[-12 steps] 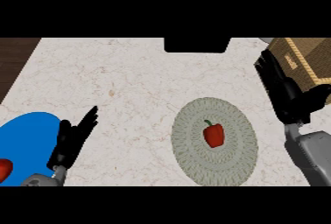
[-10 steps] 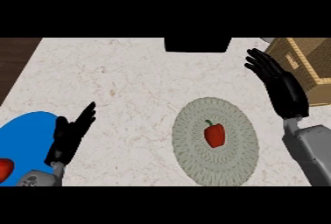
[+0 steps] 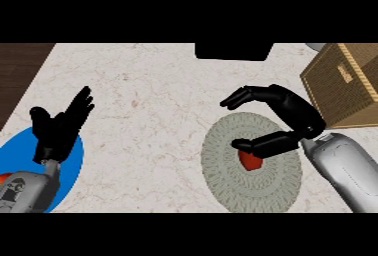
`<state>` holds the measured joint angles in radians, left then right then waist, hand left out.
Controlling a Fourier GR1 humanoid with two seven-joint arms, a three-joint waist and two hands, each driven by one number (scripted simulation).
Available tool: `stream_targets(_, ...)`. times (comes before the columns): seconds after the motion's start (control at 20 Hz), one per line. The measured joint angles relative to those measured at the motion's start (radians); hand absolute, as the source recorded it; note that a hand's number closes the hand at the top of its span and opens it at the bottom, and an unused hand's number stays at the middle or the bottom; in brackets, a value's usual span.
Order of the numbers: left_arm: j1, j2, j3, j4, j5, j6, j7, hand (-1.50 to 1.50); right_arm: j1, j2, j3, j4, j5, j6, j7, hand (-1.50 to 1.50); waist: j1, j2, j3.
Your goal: Pick the bell pepper from the placemat and place it in the basket
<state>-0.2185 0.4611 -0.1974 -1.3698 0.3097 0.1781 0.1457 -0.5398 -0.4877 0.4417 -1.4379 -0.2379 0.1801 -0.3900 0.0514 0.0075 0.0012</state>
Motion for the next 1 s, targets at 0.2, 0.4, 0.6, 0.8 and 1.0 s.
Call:
stream_targets(0.2,0.001,0.015,0.046,0.017,0.019,-0.016,-0.008,0.00,0.052,0.129,0.136,-0.008,0.202,-0.136,-0.095,-1.50,-0.024,-0.004,-0.001)
stream_targets(0.4,0.007,0.033,0.089,0.022,0.031,-0.039,0.001,0.00,0.039,0.180,0.180,-0.100,0.288,-0.178,0.092,-1.50,-0.042,-0.009,-0.002)
stream_targets(0.6,0.005,0.019,0.087,0.031,0.021,-0.030,0.008,0.00,-0.042,0.135,0.192,-0.160,0.341,-0.126,0.335,-1.50,-0.055,-0.015,-0.003)
stream_targets(0.8,0.011,0.023,0.091,0.034,0.014,-0.027,0.006,0.00,-0.169,0.027,0.174,-0.174,0.446,-0.067,0.542,-1.50,-0.062,-0.023,-0.006)
stream_targets(1.0,0.018,0.023,0.099,0.032,0.013,-0.029,0.002,0.00,-0.298,-0.054,0.120,-0.184,0.464,0.048,0.752,-1.50,-0.061,-0.021,-0.005)
